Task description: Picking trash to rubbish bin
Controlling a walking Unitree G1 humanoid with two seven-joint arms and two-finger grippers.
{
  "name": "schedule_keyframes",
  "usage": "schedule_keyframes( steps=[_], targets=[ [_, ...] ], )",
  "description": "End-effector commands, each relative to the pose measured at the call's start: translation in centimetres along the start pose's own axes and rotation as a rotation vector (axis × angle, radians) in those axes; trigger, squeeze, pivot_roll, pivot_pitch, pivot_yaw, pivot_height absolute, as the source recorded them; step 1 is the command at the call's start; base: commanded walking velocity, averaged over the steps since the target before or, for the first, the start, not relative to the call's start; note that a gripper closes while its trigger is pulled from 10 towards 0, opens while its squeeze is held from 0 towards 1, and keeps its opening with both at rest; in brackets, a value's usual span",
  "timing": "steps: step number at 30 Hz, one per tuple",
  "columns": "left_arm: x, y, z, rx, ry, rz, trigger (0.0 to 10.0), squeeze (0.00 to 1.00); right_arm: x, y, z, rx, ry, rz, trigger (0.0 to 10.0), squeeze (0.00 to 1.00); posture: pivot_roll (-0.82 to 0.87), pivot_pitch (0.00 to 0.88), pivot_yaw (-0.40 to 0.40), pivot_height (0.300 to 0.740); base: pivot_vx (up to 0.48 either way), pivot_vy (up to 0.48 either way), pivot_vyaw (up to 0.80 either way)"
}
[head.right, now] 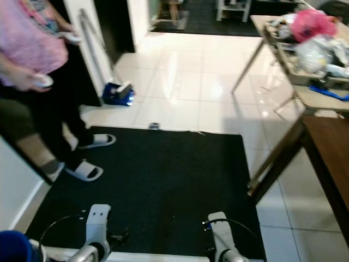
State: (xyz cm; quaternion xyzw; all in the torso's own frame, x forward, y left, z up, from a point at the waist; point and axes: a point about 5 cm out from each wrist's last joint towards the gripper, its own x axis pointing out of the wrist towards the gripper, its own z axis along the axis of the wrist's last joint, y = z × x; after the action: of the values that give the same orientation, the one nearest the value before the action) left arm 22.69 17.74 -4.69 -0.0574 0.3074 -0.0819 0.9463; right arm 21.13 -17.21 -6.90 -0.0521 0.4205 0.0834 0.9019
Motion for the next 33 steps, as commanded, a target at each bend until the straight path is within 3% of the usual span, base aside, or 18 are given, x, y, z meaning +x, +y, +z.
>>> schedule_keyframes(
  steps=[1, 33],
  targets=[
    [-0.41, 0.45, -0.79, -0.003, 0.026, 0.013, 10.0, 0.00, 0.13, 0.63, 0.22, 0.017, -0.009, 0.016, 10.0, 0.00, 0.00, 0.134, 0.007, 0.740, 0.416, 0.000, 0.00],
    [-0.48, 0.59, -0.80, -0.010, 0.025, 0.011, 10.0, 0.00, 0.21, 0.99, 0.56, 0.016, -0.027, 0.037, 10.0, 0.00, 0.00, 0.128, 0.006, 0.740, 0.409, 0.000, 0.00]
  ],
)
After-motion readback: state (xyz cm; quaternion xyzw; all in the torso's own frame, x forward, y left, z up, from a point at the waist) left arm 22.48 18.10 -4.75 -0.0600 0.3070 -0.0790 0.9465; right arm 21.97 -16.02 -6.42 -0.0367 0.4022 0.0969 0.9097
